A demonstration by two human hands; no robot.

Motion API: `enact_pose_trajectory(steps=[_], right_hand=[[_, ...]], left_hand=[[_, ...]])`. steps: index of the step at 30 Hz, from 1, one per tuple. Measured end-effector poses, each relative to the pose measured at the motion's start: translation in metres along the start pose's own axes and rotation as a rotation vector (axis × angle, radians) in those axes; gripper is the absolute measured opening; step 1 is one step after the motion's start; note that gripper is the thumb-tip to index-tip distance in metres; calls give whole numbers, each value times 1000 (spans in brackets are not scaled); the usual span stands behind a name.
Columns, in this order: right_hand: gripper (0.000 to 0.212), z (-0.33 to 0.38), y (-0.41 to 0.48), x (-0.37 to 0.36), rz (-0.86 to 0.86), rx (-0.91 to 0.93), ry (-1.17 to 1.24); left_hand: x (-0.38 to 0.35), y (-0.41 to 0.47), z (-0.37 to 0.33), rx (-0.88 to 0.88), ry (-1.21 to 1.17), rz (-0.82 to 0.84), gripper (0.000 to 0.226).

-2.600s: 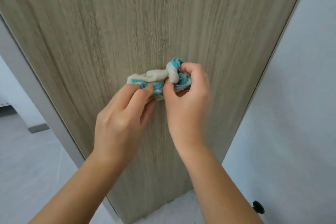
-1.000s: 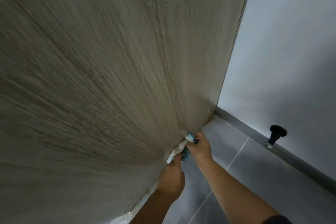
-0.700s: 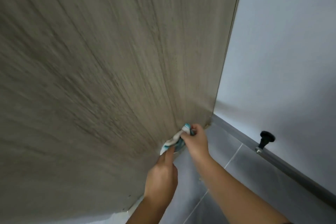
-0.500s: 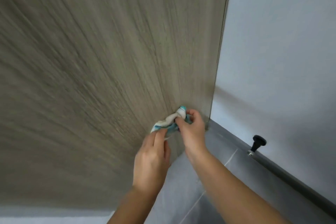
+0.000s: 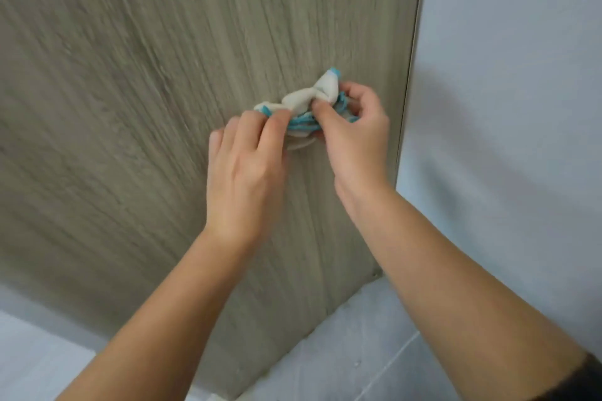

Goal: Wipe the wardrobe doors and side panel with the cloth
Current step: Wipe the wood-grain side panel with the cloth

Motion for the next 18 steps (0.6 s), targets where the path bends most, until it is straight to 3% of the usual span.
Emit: enact_pose_trajectory(steps=[4, 8, 13, 18], right_hand=[[22, 65, 15, -28, 58, 197, -44], [18, 86, 21, -32, 29, 338, -202], [20, 33, 22, 0, 9, 320, -315], [24, -61, 18, 57, -38, 167, -407]], left_hand=[[31, 50, 13, 50, 47, -137, 37], [36, 62, 13, 42, 88, -157, 31], [1, 27, -5, -23, 66, -43, 18], [-63, -41, -38, -3, -72, 181, 32]])
Point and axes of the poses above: each hand's wrist, its own y-axis towards the middle knuckle, its own x-axis out of the back of the hand, z = x × y, the point moved 3 cm from there along y, towards the middle knuckle, and after that the axes turned 6 degrees about -x, right-handed, at the moved point
